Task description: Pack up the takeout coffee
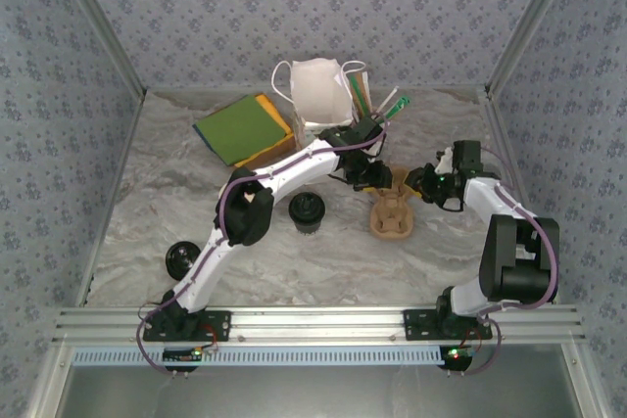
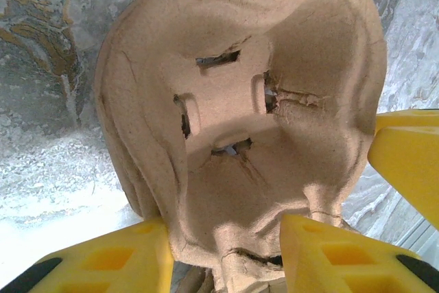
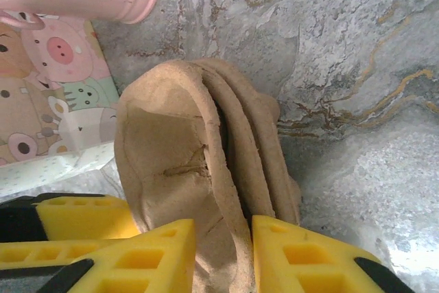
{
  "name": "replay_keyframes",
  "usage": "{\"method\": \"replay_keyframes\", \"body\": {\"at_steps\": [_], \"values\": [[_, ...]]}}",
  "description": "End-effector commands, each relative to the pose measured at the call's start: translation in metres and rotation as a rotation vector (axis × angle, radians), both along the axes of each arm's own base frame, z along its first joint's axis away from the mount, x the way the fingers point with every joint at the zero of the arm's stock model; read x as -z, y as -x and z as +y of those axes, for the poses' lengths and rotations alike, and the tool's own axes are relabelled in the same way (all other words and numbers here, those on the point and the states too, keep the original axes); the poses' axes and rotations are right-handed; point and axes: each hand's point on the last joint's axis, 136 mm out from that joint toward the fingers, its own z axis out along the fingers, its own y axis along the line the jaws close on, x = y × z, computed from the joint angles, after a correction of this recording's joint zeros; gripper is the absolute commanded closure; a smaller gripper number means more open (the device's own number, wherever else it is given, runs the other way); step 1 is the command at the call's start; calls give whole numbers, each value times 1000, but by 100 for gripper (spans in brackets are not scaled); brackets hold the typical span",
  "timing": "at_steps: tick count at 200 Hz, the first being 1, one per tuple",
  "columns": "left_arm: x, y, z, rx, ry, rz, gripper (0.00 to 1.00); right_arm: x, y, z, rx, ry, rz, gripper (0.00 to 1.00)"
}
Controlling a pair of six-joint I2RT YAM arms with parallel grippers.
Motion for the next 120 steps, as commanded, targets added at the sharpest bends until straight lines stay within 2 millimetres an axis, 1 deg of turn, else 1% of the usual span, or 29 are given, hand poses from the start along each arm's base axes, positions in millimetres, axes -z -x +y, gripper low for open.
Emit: {"method": "replay_keyframes", "body": {"at_steps": [1, 33, 81, 104, 115, 120], "values": [[-12, 0, -14, 29, 62, -4, 56, -4, 1, 10, -16, -111, -3, 72], [-10, 0, -12, 26, 50, -5, 56, -8, 3, 11, -15, -139, -6, 73], [-11, 0, -13, 26, 52, -6, 56, -21, 4, 14, -28, -160, -30, 72], [-12, 0, -14, 30, 55, -6, 56, -18, 5, 18, -41, -171, -20, 72], [-14, 0, -14, 30, 57, -9, 56, -12, 7, 19, -48, -162, 3, 71], [-14, 0, -14, 31, 58, -9, 56, -7, 9, 19, -50, -144, 28, 71]]}}
